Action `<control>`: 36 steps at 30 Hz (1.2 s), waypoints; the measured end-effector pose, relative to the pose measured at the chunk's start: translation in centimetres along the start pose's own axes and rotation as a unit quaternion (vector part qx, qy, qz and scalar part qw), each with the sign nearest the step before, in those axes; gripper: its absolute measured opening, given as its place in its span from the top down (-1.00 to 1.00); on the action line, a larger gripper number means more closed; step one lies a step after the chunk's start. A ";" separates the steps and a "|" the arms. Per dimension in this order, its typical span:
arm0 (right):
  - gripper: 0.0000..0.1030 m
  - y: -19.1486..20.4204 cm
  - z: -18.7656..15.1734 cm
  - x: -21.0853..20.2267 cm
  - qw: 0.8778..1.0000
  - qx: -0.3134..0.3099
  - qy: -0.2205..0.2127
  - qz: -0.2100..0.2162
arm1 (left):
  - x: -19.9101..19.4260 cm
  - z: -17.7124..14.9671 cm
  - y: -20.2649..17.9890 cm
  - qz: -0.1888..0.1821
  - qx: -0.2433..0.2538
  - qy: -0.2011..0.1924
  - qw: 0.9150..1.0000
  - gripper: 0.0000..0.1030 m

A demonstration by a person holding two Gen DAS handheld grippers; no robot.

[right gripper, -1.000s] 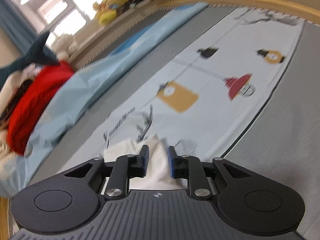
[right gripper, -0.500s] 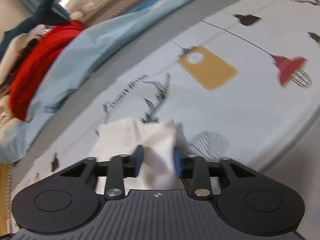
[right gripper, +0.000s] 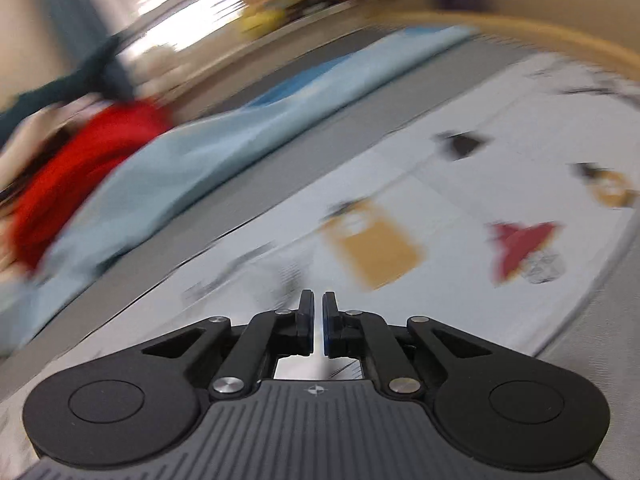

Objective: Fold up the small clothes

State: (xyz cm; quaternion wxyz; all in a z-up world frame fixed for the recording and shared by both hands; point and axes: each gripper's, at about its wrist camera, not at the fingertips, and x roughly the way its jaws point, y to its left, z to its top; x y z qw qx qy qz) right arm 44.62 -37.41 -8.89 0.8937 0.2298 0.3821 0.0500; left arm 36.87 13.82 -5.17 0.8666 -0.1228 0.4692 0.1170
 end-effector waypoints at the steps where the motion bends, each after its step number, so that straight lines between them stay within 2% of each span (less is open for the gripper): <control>1: 0.90 0.9 -0.6 0.0 0.998 -0.033 0.032 0.032 | -0.2 0.1 0.1 -0.001 0.001 -0.001 1.000 0.47; 2: 0.90 1.7 -1.6 0.1 0.993 -0.075 0.070 0.054 | -0.3 0.2 0.2 -0.002 0.001 -0.002 1.000 0.47; 3: 0.88 2.2 -3.0 0.4 0.985 -0.130 0.108 0.040 | -0.5 0.2 0.2 -0.002 0.001 -0.003 1.000 0.47; 4: 0.88 2.0 -4.6 0.9 0.974 -0.171 0.146 -0.011 | -0.7 0.2 0.4 -0.003 0.001 -0.003 1.000 0.47; 5: 0.93 1.0 -5.6 1.2 0.968 -0.176 0.173 -0.046 | -0.9 0.2 0.5 -0.003 0.001 -0.004 1.000 0.47; 8: 0.90 -0.3 -5.0 -1.0 0.983 -0.112 0.142 -0.037 | -1.5 0.3 0.9 -0.005 -0.004 -0.004 1.000 0.47; 9: 0.78 0.3 -4.8 -2.0 0.985 -0.122 0.115 -0.025 | -1.6 0.3 0.9 -0.007 -0.004 -0.003 1.000 0.47; 10: 0.78 1.0 -4.8 -2.6 0.986 -0.139 0.094 -0.009 | -1.7 0.3 0.9 -0.011 -0.002 -0.002 1.000 0.47; 11: 0.78 1.5 -5.0 -2.7 0.984 -0.152 0.093 0.002 | -1.7 0.2 0.8 -0.014 0.000 0.001 1.000 0.45; 12: 0.78 1.8 -5.5 -2.4 0.980 -0.164 0.111 0.004 | -1.6 0.0 0.8 -0.018 0.005 0.004 1.000 0.40; 14: 0.78 1.3 -7.1 -0.8 0.970 -0.181 0.158 -0.033 | -0.9 -0.5 0.8 -0.022 0.021 0.013 0.999 0.33; 15: 0.88 0.7 -7.6 -0.6 0.969 -0.175 0.165 -0.051 | -0.4 -0.9 0.9 -0.019 0.029 0.019 0.999 0.33; 16: 0.89 0.7 -7.3 -1.1 0.975 -0.157 0.152 -0.047 | 0.3 -1.3 1.1 -0.013 0.033 0.025 0.999 0.33; 18: 0.83 1.2 -6.7 -2.6 0.984 -0.143 0.110 -0.005 | 1.7 -2.5 1.8 0.002 0.031 0.038 0.999 0.35; 19: 0.83 1.4 -7.1 -2.6 0.980 -0.161 0.115 0.000 | 2.7 -3.1 2.1 0.009 0.033 0.052 0.998 0.35; 20: 0.82 1.1 -7.7 -1.9 0.971 -0.187 0.145 -0.039 | 3.7 -3.9 2.5 0.017 0.038 0.072 0.997 0.36; 21: 0.86 0.5 -8.2 -1.8 0.967 -0.192 0.150 -0.068 | 4.5 -4.7 2.9 0.024 0.039 0.092 0.995 0.35; 22: 0.84 0.2 -8.0 -2.3 0.971 -0.174 0.142 -0.078 | 4.5 -5.2 3.3 0.019 0.026 0.096 0.995 0.35; 23: 0.70 0.0 -7.3 -3.0 0.976 -0.144 0.143 -0.084 | 4.0 -5.2 3.7 0.014 0.010 0.095 0.995 0.35; 25: 0.66 0.5 -6.1 -5.4 0.983 -0.118 0.108 -0.088 | 2.1 -5.0 3.8 0.008 0.008 0.075 0.997 0.36; 27: 0.64 1.6 -5.4 -8.4 0.988 -0.113 0.070 -0.079 | 0.8 -5.1 3.1 -0.003 0.040 0.054 0.998 0.36; 29: 0.64 2.6 -5.1 -11.9 0.991 -0.104 0.048 -0.063 | -0.2 -5.5 2.8 0.011 0.061 0.080 0.995 0.36; 30: 0.63 3.0 -5.1 -13.8 0.993 -0.103 0.037 -0.055 | -1.4 -5.6 3.1 0.011 0.057 0.070 0.996 0.36; 34: 0.53 4.1 -6.7 -19.5 0.993 -0.109 0.014 -0.031 | -8.2 -7.1 3.1 -0.028 0.072 0.027 0.997 0.35; 36: 0.37 4.3 -8.1 -21.7 0.993 -0.113 0.011 -0.027 | -11.2 -8.8 2.9 -0.041 0.087 0.013 0.995 0.35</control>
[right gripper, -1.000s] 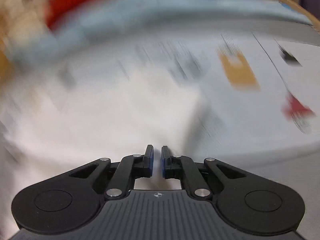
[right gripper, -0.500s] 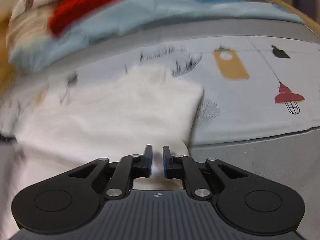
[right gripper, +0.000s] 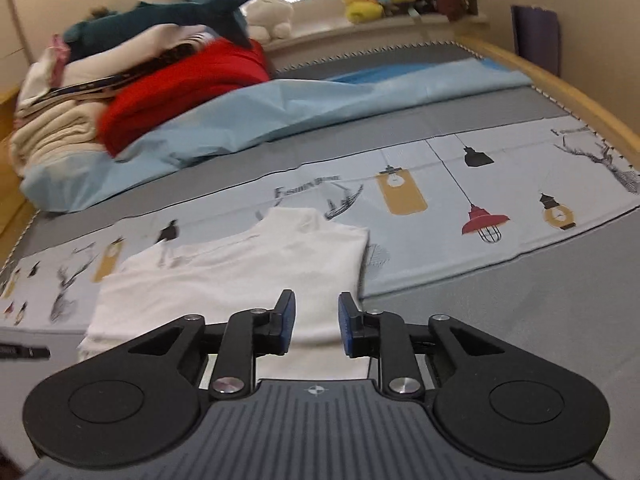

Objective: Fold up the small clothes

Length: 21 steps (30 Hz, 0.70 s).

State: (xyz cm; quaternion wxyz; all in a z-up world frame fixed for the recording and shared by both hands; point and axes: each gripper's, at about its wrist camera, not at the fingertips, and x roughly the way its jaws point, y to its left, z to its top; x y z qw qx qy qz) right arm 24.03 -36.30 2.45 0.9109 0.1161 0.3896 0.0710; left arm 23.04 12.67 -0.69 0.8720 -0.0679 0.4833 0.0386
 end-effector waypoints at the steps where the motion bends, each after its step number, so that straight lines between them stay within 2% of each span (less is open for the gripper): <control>1: 0.32 0.1 -1.1 -1.0 1.000 0.000 0.000 0.003 | -1.2 -1.1 -0.2 -0.007 0.007 -0.003 1.000 0.35; 2: 0.25 0.4 -2.0 -1.4 1.000 -0.001 0.001 0.006 | -2.1 -2.2 -0.2 -0.014 0.013 -0.005 1.000 0.35; 7: 0.25 -0.4 -6.9 -3.6 0.999 0.007 0.030 -0.012 | -3.8 -9.3 0.9 -0.032 0.022 -0.003 0.999 0.35; 9: 0.25 -1.0 -8.4 -3.9 0.999 0.012 0.036 -0.019 | -3.3 -10.9 2.0 -0.043 -0.015 0.036 0.998 0.36; 11: 0.25 -1.7 -9.9 -3.7 0.998 0.011 0.054 -0.034 | -3.9 -11.9 2.7 -0.062 -0.035 0.019 0.997 0.36; 14: 0.25 -2.5 -11.7 -3.2 0.996 0.017 0.066 -0.052 | -3.0 -13.6 2.9 -0.037 -0.028 0.051 0.998 0.36; 17: 0.25 -3.4 -12.8 -2.1 0.993 0.052 0.096 -0.046 | -1.6 -15.0 3.5 -0.017 -0.024 0.092 0.995 0.36; 21: 0.25 -3.1 -13.9 -1.1 0.989 0.038 0.126 -0.060 | -0.3 -16.5 5.5 -0.004 -0.043 0.127 0.991 0.36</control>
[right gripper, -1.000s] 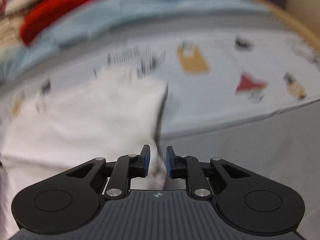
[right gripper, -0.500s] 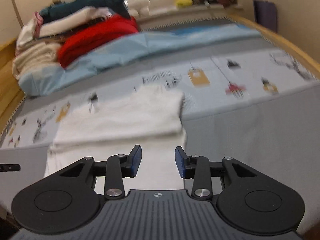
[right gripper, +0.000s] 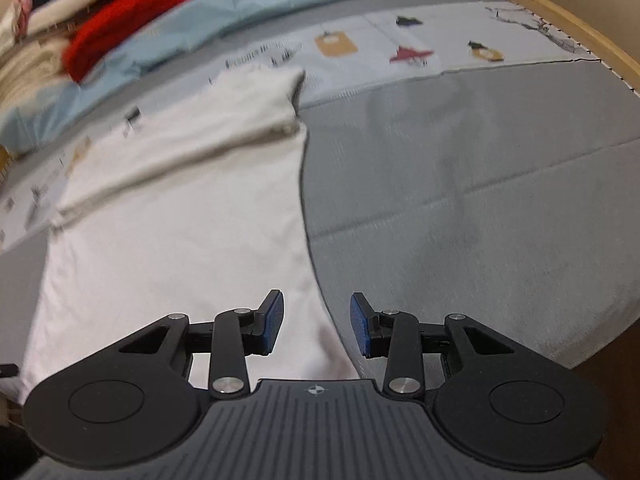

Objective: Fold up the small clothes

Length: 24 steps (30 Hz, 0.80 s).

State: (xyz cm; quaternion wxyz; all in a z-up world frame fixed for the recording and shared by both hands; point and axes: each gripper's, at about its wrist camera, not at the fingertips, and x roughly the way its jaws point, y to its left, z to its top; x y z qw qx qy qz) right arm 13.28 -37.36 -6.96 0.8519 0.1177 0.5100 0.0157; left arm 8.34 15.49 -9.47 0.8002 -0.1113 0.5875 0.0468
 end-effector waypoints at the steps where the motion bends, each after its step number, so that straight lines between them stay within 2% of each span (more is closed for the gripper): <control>1: 0.25 0.0 -0.2 0.3 1.000 -0.001 0.009 0.000 | 0.3 -0.1 0.3 -0.002 -0.006 0.009 1.000 0.36; 5: 0.25 0.3 -1.2 1.6 0.998 -0.017 0.049 -0.021 | 1.4 -0.6 0.2 0.016 0.012 0.048 0.999 0.42; 9: 0.25 -0.1 -2.2 3.0 0.994 -0.020 0.093 -0.046 | 1.8 -0.9 -0.1 0.023 0.023 0.056 0.998 0.47; 16: 0.25 -0.1 -2.7 3.0 0.994 -0.022 0.098 -0.049 | 1.4 -1.0 -0.2 0.012 0.023 0.045 0.999 0.48; 17: 0.26 0.0 -2.7 3.2 0.994 -0.024 0.099 -0.048 | 1.4 -1.1 -0.2 0.012 0.026 0.046 0.999 0.56; 19: 0.37 0.3 -2.7 3.2 0.993 -0.032 0.100 -0.046 | 1.5 -1.0 -0.5 0.010 0.030 0.046 0.998 0.74; 21: 0.64 0.3 -2.6 3.2 0.993 -0.035 0.100 -0.042 | 1.4 -1.1 -0.6 0.011 0.037 0.043 0.998 0.87; 23: 0.86 0.2 -2.5 3.1 0.994 -0.031 0.101 -0.035 | 1.4 -1.1 -0.8 0.014 0.038 0.039 0.998 0.88; 24: 0.87 0.1 -2.4 3.0 0.994 -0.029 0.100 -0.032 | 1.4 -1.0 -0.9 0.014 0.037 0.037 0.999 0.88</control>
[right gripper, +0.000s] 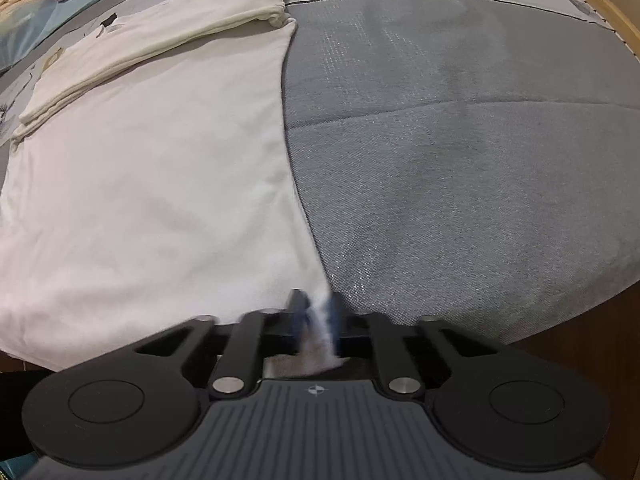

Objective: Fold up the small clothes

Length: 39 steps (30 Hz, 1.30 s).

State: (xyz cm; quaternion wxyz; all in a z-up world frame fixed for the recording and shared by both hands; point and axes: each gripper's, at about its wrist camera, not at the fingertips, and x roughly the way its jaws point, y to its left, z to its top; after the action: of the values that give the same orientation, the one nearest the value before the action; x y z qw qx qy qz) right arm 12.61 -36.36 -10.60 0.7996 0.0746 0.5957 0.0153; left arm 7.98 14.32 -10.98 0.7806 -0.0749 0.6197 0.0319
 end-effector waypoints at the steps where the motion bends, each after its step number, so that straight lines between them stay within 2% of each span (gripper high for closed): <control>1: 0.87 -0.1 0.0 -0.1 1.000 0.002 -0.001 0.003 | -0.2 0.0 0.0 -0.001 -0.001 -0.001 1.000 0.88; 6: 0.85 0.1 -0.1 0.0 1.000 -0.003 0.002 0.001 | -0.3 -0.3 0.4 -0.008 -0.019 0.009 1.000 0.84; 19: 0.85 0.7 0.0 0.3 1.000 -0.015 0.001 -0.005 | 0.4 0.1 0.2 0.001 -0.011 0.010 1.000 0.84; 25: 0.87 0.5 0.0 0.2 1.000 -0.019 0.000 -0.001 | 0.3 0.0 0.7 -0.007 -0.033 0.009 0.999 0.82; 30: 0.81 1.4 0.0 0.3 0.999 -0.052 0.004 -0.014 | 0.4 -0.3 0.2 -0.002 -0.011 0.014 1.000 0.81; 39: 0.88 1.2 0.3 -0.2 0.999 -0.045 -0.004 -0.008 | 0.6 -0.3 -0.4 0.011 -0.003 0.006 1.000 0.87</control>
State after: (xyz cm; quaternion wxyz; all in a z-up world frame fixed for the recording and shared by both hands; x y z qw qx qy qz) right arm 12.92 -35.23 -10.15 0.8048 0.0338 0.5915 0.0350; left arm 7.94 13.85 -11.62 0.7759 -0.0701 0.6255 0.0421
